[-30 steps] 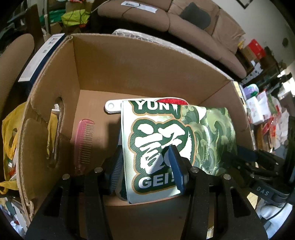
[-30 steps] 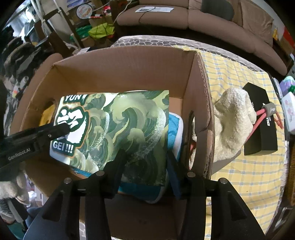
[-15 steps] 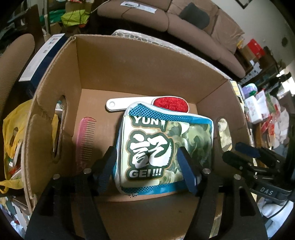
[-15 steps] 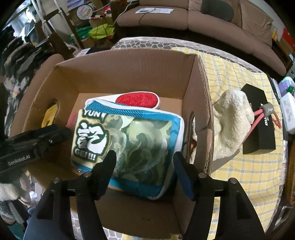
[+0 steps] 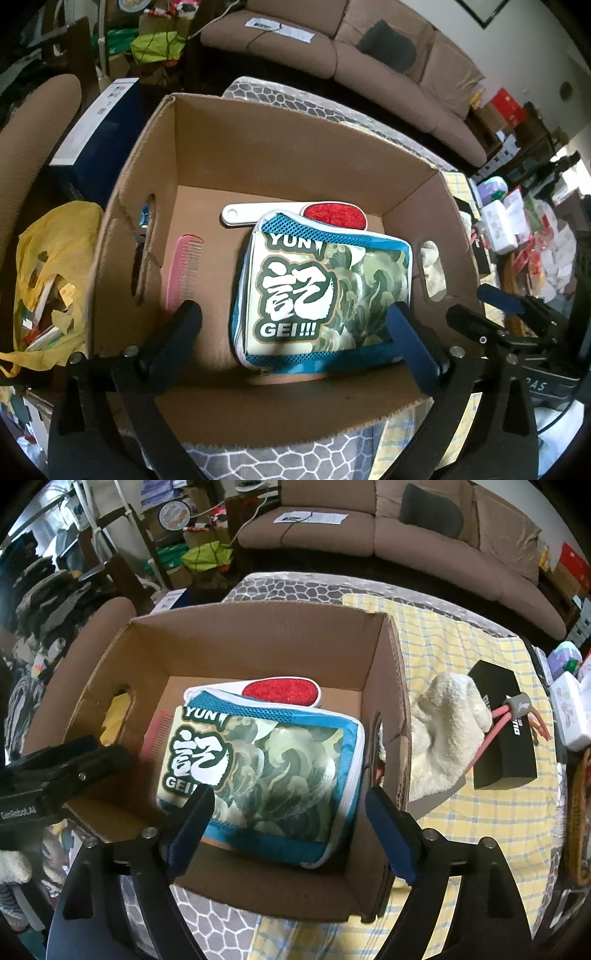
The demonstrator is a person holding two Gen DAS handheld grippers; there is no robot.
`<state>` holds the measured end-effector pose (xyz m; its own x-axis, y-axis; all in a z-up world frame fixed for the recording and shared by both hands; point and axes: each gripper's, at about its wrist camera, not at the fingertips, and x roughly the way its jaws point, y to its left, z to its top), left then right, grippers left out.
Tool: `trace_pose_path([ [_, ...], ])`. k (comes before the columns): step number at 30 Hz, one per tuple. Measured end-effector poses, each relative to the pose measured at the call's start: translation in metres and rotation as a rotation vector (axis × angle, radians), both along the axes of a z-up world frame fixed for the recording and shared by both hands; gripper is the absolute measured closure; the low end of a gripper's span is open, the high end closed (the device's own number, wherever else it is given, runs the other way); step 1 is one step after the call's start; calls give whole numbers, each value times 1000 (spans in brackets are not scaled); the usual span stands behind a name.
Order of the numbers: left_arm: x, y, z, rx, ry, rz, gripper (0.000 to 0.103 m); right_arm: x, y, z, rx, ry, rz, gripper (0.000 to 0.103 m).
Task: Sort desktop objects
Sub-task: 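Lower the green book into the cardboard box and open both grippers, then withdraw both tools from the box toward the white towel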
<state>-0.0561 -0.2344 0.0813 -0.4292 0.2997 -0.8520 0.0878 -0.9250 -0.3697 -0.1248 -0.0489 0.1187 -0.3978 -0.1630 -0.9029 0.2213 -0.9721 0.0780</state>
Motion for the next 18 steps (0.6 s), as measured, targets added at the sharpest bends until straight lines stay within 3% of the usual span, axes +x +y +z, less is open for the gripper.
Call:
trace_pose_path([
  [18, 32, 26, 37, -48, 51, -61, 0, 28, 39, 28, -64, 43, -66, 11],
])
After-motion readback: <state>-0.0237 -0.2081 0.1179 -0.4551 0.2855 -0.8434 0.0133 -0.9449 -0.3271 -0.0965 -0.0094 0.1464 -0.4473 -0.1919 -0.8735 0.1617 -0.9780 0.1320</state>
